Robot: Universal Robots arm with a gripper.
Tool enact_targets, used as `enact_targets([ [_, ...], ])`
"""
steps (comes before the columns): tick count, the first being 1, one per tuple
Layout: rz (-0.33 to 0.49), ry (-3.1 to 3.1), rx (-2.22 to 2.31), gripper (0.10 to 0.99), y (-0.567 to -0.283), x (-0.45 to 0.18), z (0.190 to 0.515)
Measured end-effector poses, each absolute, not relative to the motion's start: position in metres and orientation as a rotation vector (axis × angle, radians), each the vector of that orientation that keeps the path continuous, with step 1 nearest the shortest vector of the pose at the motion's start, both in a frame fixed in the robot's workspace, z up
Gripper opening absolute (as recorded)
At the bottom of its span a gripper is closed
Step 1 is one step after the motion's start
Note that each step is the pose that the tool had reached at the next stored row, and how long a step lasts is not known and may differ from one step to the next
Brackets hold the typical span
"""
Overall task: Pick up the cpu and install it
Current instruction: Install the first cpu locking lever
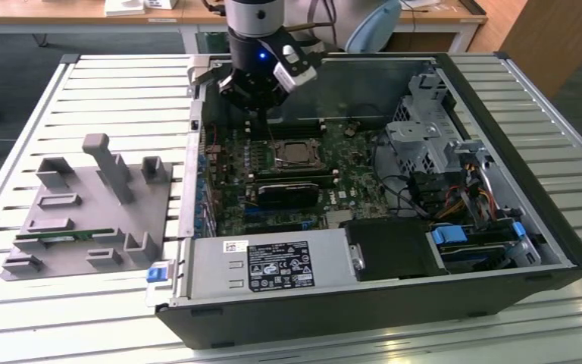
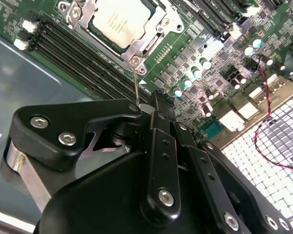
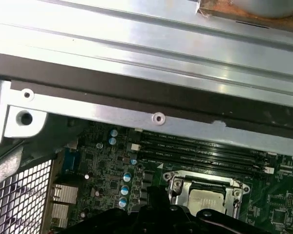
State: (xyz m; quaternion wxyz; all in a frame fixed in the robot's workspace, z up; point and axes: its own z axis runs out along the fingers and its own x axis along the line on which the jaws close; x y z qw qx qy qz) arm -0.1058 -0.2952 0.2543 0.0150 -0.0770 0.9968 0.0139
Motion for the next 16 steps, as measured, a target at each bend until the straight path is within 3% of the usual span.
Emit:
enact_targets([
  [16, 0.043, 3.104, -0.208, 0.106, -0.2974, -0.1070, 0.2542],
])
